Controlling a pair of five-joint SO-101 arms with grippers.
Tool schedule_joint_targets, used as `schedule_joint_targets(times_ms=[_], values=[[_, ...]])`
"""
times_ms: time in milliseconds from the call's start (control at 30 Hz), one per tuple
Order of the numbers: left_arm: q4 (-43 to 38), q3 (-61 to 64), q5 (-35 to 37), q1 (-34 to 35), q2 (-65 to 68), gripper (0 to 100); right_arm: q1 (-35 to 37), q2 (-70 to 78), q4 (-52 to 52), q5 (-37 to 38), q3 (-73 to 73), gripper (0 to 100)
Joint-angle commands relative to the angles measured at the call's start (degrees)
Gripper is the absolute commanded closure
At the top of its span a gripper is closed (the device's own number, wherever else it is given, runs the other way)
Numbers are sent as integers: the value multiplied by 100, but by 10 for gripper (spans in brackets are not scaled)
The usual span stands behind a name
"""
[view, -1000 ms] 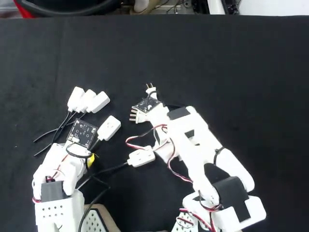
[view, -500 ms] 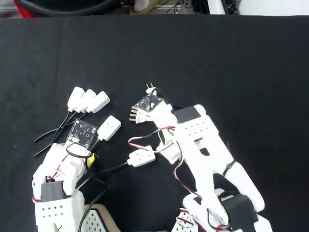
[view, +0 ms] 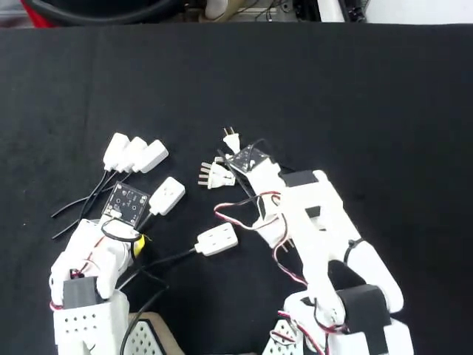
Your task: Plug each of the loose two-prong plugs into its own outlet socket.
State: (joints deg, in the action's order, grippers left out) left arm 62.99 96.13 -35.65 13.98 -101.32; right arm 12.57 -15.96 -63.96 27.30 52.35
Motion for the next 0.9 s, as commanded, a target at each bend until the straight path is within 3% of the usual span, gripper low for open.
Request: schedule_joint_targets(times_ms=[0, 267, 600, 867], values=[[-88, 31, -35, 13, -9, 719, -79, -22, 97, 35, -22, 791], [-88, 31, -35, 13, -9, 719, -62, -92, -18, -202, -66, 789], [-97, 31, -35, 13, -9, 719, 510, -1508, -774, -677, 48, 789], [-97, 31, -35, 13, -9, 719, 607, -690, -598, -633, 48, 790]])
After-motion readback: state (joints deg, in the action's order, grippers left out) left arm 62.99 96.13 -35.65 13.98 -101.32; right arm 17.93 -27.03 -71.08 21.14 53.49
